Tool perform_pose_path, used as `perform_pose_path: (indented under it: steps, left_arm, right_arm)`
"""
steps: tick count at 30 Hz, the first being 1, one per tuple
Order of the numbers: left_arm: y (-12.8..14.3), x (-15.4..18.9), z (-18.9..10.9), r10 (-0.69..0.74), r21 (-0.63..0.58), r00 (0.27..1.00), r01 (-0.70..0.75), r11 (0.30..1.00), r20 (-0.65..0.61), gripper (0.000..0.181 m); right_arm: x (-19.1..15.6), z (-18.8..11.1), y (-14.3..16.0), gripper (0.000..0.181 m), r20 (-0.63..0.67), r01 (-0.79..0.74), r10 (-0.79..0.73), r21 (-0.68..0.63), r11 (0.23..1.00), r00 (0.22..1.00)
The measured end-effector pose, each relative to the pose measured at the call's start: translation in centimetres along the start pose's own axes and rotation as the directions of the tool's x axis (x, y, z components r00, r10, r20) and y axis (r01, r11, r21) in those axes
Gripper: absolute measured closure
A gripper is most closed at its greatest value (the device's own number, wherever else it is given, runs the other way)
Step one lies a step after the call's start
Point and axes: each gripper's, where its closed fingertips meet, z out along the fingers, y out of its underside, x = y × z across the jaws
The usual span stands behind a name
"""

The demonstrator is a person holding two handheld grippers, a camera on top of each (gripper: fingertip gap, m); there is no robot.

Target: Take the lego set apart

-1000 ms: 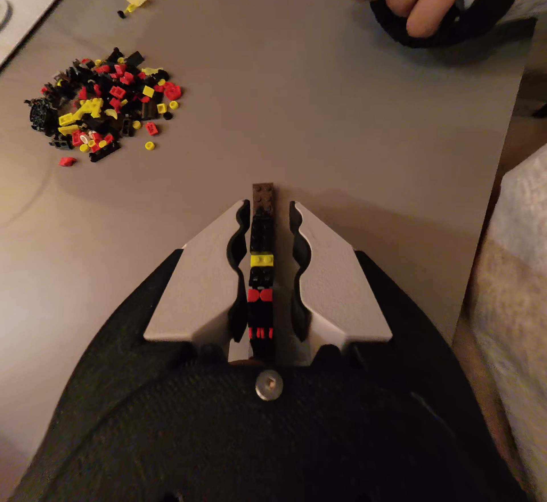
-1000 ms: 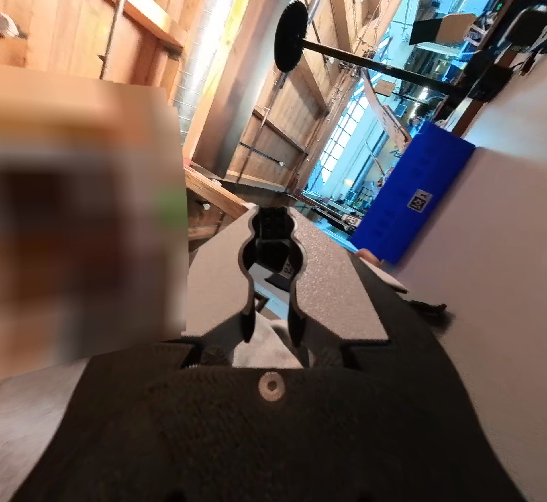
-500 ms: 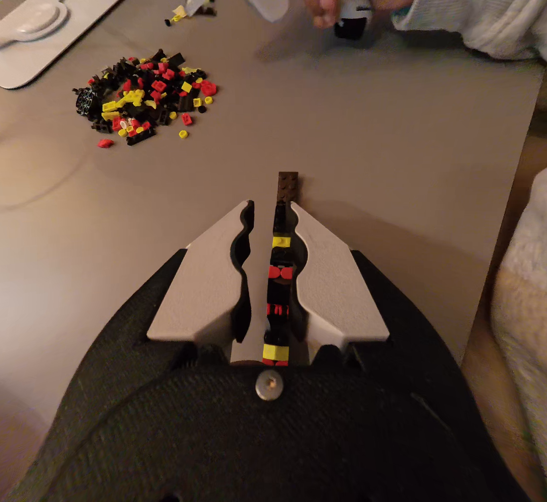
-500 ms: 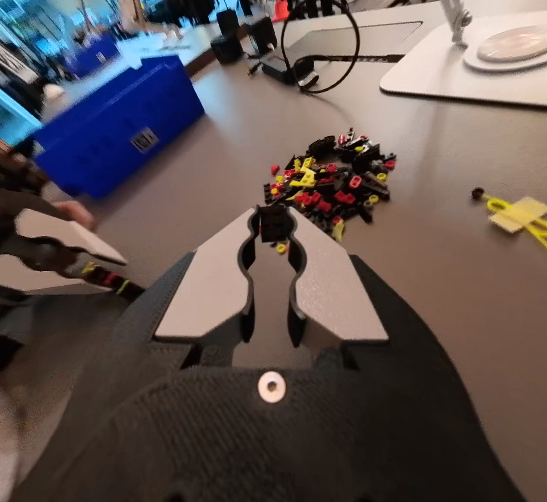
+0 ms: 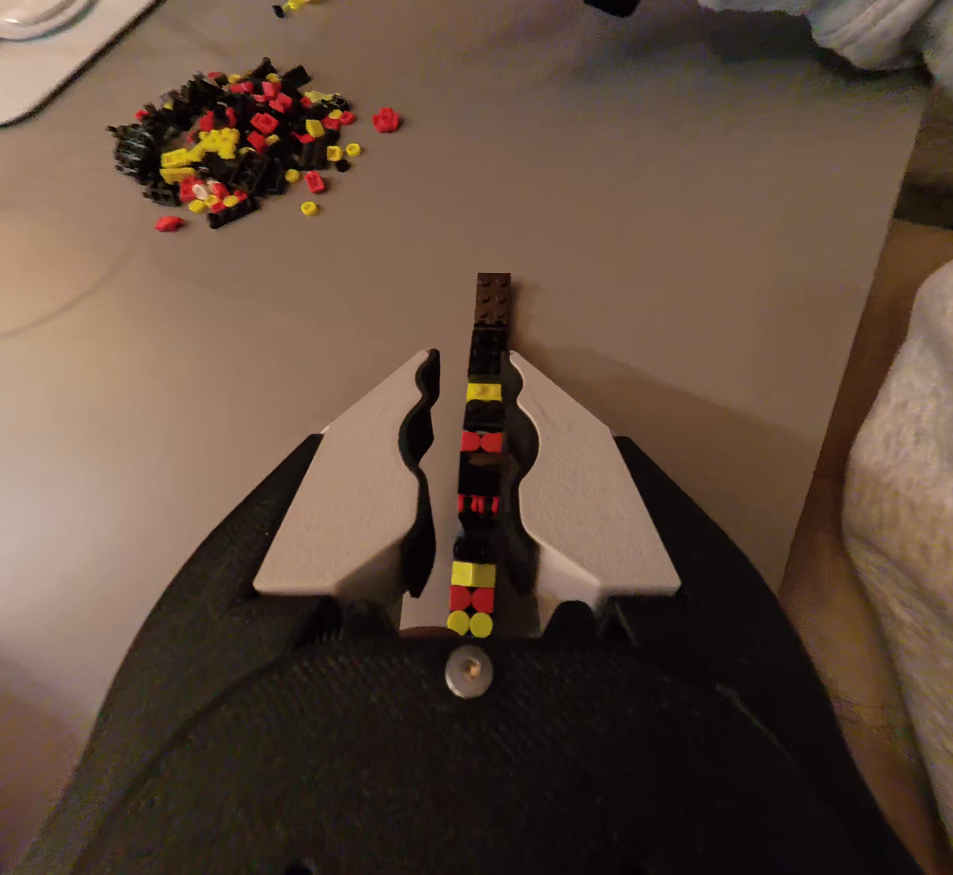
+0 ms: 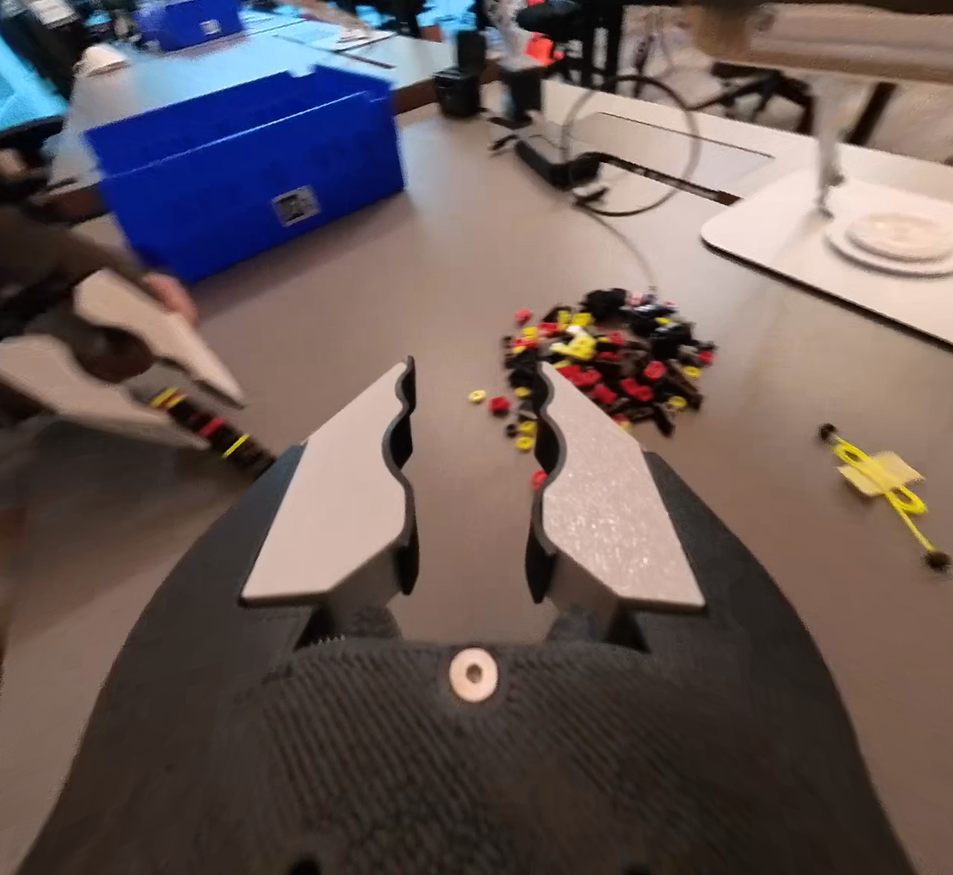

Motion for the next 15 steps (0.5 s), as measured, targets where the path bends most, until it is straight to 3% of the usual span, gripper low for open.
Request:
perform_pose_path:
  steps: [5, 9, 15]
  left_arm:
    - [0.8, 1.0, 1.2, 0.004, -0.074, 0.997, -0.009, 0.997, -0.076, 0.15]
    - [0.6, 0.7, 2.3, 0.073, -0.125, 0.996, -0.078, 0.989, -0.045, 0.15]
    - [0.9, 0.9, 3.7, 0.076, -0.193, 0.993, -0.091, 0.977, -0.086, 0.154]
  right_arm:
    - [-7.5, -0.4, 4.1, 0.143, 0.239, 0.238, -0.214, -0.075, 0.968, 0.947]
    - [-9.9, 1.6, 7.5, 0.144, 0.367, 0.363, -0.27, -0.212, 0.907, 0.89]
    - [-11.4, 2.9, 9.7, 0.15, 0.471, 0.493, -0.332, -0.274, 0.825, 0.817]
